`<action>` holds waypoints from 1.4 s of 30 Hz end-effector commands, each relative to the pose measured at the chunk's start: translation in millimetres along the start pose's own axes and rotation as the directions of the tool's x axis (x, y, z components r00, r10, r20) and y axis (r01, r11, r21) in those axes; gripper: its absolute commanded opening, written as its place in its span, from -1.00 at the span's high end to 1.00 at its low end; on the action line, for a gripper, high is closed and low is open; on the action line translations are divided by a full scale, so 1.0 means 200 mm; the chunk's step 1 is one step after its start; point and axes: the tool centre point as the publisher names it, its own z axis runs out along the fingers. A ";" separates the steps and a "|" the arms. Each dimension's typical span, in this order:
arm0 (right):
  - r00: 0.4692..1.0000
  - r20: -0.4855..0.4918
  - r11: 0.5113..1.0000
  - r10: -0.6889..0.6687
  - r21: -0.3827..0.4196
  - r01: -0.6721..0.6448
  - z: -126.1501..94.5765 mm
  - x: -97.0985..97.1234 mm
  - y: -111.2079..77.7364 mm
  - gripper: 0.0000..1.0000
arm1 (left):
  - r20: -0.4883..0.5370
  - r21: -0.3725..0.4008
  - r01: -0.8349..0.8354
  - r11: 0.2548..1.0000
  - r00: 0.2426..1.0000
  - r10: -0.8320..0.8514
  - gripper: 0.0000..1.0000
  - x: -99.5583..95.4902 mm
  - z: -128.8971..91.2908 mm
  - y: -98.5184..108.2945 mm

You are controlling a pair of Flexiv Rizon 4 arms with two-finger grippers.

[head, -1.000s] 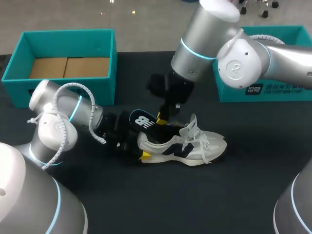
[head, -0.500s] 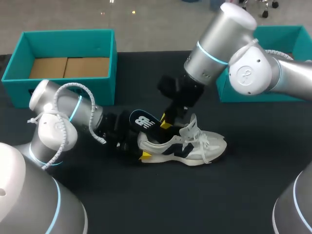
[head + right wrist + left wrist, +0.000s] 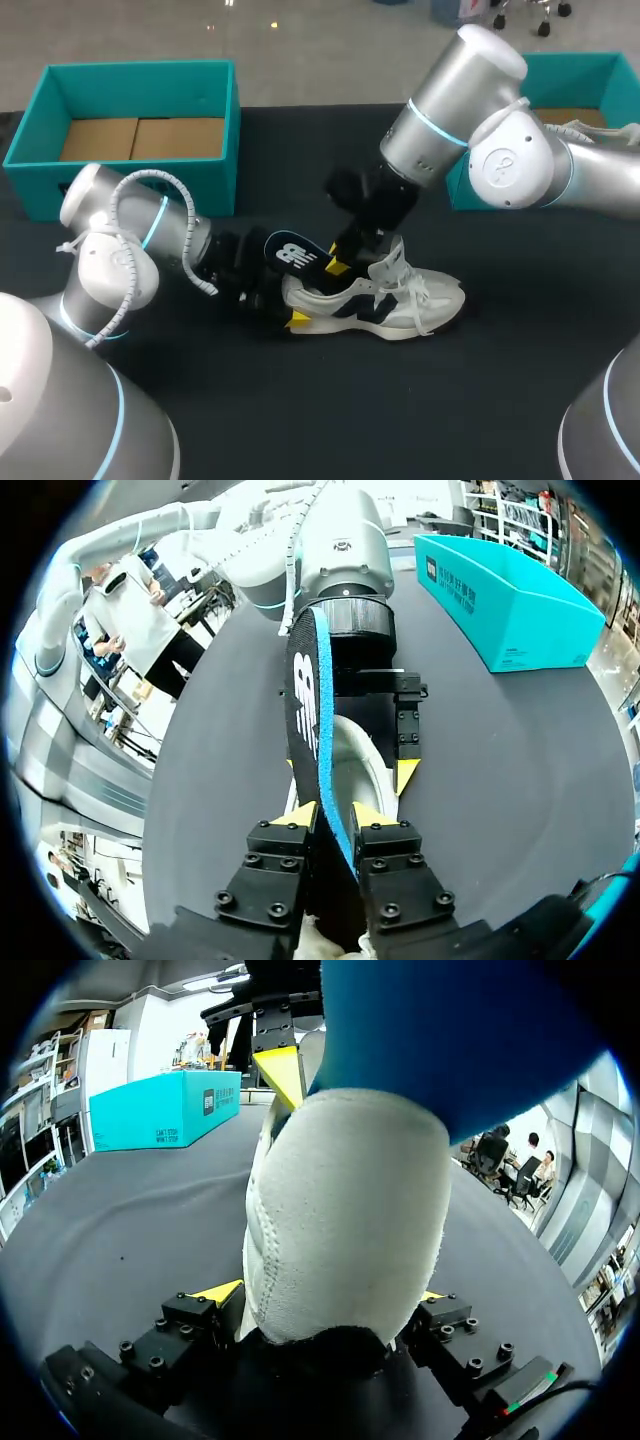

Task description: Take the shoe out of the shoebox, open the shoe tongue, remove and reinsert the insole, then place the shoe into the shoebox

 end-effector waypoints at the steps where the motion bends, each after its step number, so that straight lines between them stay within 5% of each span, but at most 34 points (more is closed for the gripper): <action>1: 1.000 -0.001 1.000 0.001 0.000 -0.001 0.02 -0.01 0.00 0.87 | 0.000 -0.001 0.001 1.000 1.000 -0.001 1.00 -0.01 0.01 0.01; 2: 1.000 0.000 1.000 0.002 0.002 -0.002 0.02 -0.01 0.00 1.00 | 0.000 -0.001 0.001 1.000 1.000 -0.001 1.00 -0.01 0.01 0.01; 8: 1.000 0.028 1.000 0.002 0.006 -0.002 -0.03 -0.02 0.02 1.00 | 0.000 -0.001 0.001 1.000 1.000 -0.001 1.00 -0.01 0.01 0.01; 33: 0.942 0.321 0.959 0.093 -0.285 0.003 -0.62 -0.05 0.48 1.00 | 0.000 -0.001 0.001 1.000 1.000 -0.001 1.00 -0.01 0.01 0.01; 42: 0.924 0.358 0.939 0.131 -0.344 0.000 -0.71 -0.06 0.55 1.00 | 0.000 -0.001 0.001 1.000 1.000 -0.001 1.00 -0.01 0.01 0.01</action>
